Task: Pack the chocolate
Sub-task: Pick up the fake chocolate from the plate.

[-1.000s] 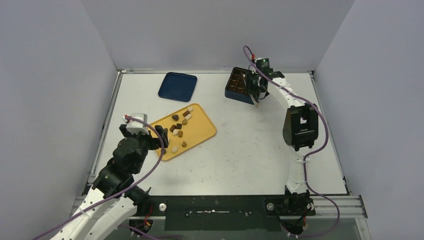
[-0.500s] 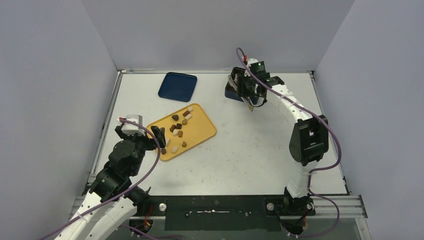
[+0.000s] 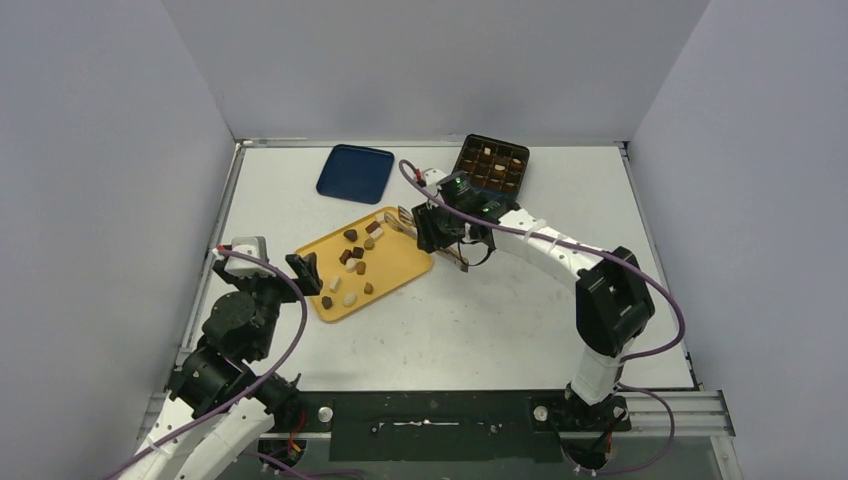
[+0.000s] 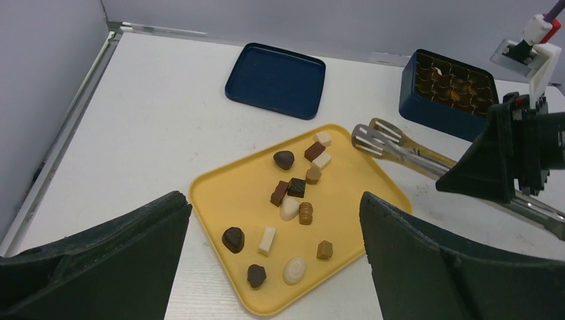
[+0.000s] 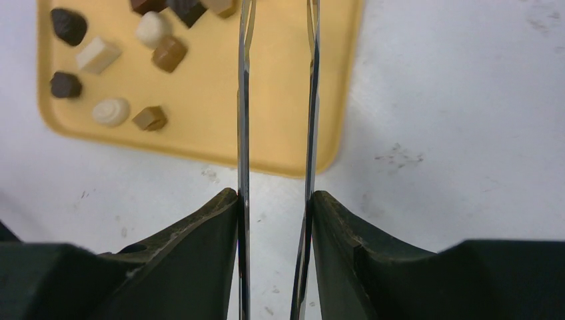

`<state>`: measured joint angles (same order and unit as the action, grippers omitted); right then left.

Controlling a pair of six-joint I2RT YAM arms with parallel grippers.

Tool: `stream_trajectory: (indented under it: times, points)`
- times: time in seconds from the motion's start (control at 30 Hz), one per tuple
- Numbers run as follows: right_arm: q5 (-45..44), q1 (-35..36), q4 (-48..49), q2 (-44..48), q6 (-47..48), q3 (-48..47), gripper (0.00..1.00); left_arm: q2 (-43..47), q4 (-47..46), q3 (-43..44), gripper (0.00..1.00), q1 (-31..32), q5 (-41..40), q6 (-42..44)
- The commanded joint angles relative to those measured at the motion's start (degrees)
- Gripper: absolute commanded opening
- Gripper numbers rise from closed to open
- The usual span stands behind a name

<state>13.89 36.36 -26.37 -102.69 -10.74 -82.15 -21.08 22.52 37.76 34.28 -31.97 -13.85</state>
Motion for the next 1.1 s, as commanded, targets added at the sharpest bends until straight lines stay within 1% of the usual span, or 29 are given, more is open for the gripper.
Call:
stream_trajectory:
  times: [0.0,0.07,0.2,0.5,0.77,1.07]
  points:
    - [4.43,2.89,6.58,7.18,2.22,3.97,0.41,0.92,-1.41,1.21,0.97,-0.53,-1.88,0.66]
    - [5.54,4.51,8.50,8.04,2.21,6.58,0.41,1.58,-1.58,1.21,0.97,-0.53,-2.03,0.59]
    - [4.16,7.49,8.88,8.71,3.68,8.70,0.41,3.22,-2.21,0.72,0.97,-0.59,-1.94,0.49]
    - [4.58,10.56,9.67,10.31,6.03,11.94,0.41,5.36,-2.23,0.66,0.97,-0.62,-3.26,0.32]
    - [4.74,12.89,9.70,9.80,9.17,12.21,0.43,5.61,-2.22,0.67,0.97,-0.71,-3.54,0.22]
    - [5.82,14.90,6.05,8.36,11.67,11.92,0.43,5.79,-2.10,0.64,0.97,-0.78,-3.81,-0.04]
